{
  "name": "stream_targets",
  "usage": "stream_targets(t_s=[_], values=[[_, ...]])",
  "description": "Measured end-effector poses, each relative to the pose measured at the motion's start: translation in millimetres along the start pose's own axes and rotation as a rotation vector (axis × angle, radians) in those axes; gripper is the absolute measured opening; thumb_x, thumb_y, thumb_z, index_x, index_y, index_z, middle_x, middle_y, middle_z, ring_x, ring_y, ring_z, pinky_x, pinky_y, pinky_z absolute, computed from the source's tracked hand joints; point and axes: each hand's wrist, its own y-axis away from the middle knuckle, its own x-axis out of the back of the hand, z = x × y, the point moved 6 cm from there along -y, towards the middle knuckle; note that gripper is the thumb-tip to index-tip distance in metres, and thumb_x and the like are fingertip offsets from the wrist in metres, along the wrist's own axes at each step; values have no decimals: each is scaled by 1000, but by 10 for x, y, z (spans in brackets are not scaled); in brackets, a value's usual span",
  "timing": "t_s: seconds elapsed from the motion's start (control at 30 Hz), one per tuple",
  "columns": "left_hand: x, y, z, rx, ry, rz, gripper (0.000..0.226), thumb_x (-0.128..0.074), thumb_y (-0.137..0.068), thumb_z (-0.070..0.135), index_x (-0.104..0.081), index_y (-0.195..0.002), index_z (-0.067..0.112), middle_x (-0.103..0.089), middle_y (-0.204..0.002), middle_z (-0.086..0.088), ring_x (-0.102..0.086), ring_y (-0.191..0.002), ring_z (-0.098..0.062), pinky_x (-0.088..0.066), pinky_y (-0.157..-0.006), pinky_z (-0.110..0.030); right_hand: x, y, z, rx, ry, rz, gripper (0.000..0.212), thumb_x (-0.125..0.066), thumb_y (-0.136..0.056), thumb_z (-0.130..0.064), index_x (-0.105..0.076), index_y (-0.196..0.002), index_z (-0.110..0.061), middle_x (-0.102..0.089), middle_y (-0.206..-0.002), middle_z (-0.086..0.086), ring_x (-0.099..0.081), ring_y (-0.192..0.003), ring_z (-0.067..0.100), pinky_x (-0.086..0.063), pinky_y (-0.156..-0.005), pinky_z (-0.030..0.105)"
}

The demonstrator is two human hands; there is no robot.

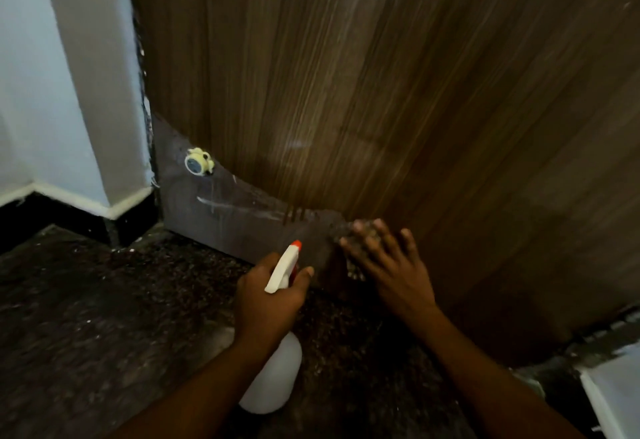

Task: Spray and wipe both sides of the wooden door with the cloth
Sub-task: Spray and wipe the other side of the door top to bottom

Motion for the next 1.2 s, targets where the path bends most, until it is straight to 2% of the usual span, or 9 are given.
stream_targets(t_s=[0.17,0.33,0.47,0.57,0.73,0.87,0.97,1.07,1.2], values=[[-10,-38,25,22,38,6,22,-78,-74,26,-68,-88,13,-67,-75,1,-64,-71,-13,-55,-68,-32,172,-197,104,-423,-125,129,62,-48,-97,-27,-32,-156,-25,5,-168,9,6,-153,39,2,-121,59],[128,-73,-30,36,35,11,21,-78,-74,24,-68,-90,15,-60,-74,12,-58,-69,-2,-48,-64,-18,-563,-185,-923,357,93,-237,116,-85,-68,-21,-11,-157,-21,11,-166,7,2,-153,33,6,-122,55],[342,-153,-79,-8,-6,48,19,-79,-73,24,-66,-86,23,-54,-67,20,-56,-65,2,-41,-59,-6,-736,-122,-1364,534,222,-375,66,-39,-83,-15,-25,-148,-17,-43,-154,-11,-42,-142,14,3,-125,50],[424,-217,-117,16,20,55,19,-80,-72,25,-67,-84,17,-61,-69,13,-58,-66,1,-48,-61,-18,-573,-221,-1075,580,266,-374,63,-36,-89,-18,-26,-151,-24,-29,-162,-8,-23,-151,20,1,-125,52],[517,-303,-82,47,48,81,16,-78,-72,28,-65,-77,20,-63,-67,7,-60,-64,-1,-51,-59,-23,162,-659,-407,-139,-62,-23,72,-57,-90,-34,-29,-157,-31,-11,-167,4,0,-155,32,5,-122,54],[618,-394,-121,74,64,99,18,-77,-73,29,-65,-75,16,-63,-68,3,-62,-65,-14,-55,-63,-35,207,-794,-462,-352,-77,48,66,-52,-95,-30,-30,-157,-26,-4,-167,11,4,-153,40,3,-121,60],[750,-489,-247,100,55,105,20,-78,-71,32,-65,-77,18,-64,-70,1,-64,-68,-17,-56,-66,-40,37,-921,-1000,32,-113,-95,71,-37,-91,-17,-19,-159,-27,1,-168,6,17,-151,37,12,-121,54],[868,-583,-355,117,68,93,20,-78,-72,32,-63,-81,23,-65,-76,3,-64,-73,-17,-58,-71,-43,-291,-869,-1638,431,-13,-505,77,-22,-92,6,26,-147,-16,41,-149,6,32,-144,32,25,-113,52],[987,-714,-361,99,35,102,19,-77,-74,28,-64,-84,18,-63,-74,4,-62,-70,-13,-57,-69,-41,-616,-782,-1835,492,93,-515,89,-48,-101,-22,29,-145,-12,46,-149,8,34,-141,31,39,-103,55]])
